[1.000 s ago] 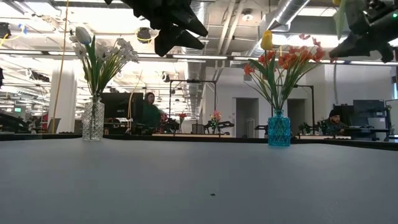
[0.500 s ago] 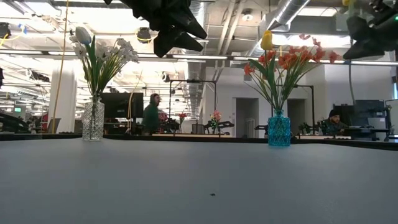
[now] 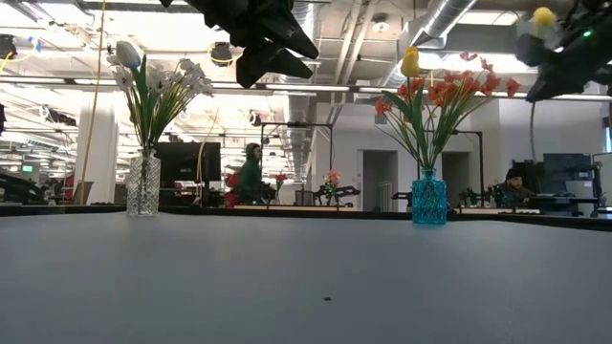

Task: Sort flowers into vase by color
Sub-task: Put the yellow flower into the blue vase

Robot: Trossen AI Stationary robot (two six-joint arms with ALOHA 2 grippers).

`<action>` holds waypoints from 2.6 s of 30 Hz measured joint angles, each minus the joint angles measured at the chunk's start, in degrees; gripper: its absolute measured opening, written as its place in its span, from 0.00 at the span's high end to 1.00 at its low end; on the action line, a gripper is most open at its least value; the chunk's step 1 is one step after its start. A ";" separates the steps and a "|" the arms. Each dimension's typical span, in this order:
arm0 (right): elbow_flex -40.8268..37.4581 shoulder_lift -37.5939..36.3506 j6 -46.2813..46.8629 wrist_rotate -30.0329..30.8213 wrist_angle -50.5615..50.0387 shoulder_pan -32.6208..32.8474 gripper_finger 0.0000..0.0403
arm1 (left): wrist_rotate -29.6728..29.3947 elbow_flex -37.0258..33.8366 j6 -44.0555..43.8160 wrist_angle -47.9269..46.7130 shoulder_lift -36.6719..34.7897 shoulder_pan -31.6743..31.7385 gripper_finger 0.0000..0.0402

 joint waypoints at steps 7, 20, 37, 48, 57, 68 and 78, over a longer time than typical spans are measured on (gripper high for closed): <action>-0.09 5.06 -6.55 -9.34 2.15 -13.20 0.94 | 1.98 0.00 -0.64 -0.03 0.00 0.00 0.64; -0.07 8.56 -30.62 -53.81 11.48 -46.29 0.94 | 2.91 -0.02 -0.74 -1.13 0.02 -0.13 0.64; -0.04 20.01 -38.61 -100.26 21.74 -75.58 0.94 | 2.84 -0.02 -3.06 -2.32 0.02 -0.37 0.64; -0.04 14.75 -17.48 -83.63 27.49 -68.81 0.94 | 0.85 -0.02 -3.09 -2.23 0.02 -0.37 0.64; -0.29 4.68 -17.00 -54.20 27.60 -54.92 0.94 | 0.26 -0.02 -1.66 -2.21 0.02 -0.37 0.64; -20.45 -4.16 -1.97 -31.25 49.51 -34.87 0.94 | -0.60 -0.02 0.07 -2.21 0.02 -0.34 0.64; -25.24 0.41 -4.78 -12.62 62.24 -18.03 0.94 | -0.37 -0.02 0.92 -2.69 0.02 -0.31 0.64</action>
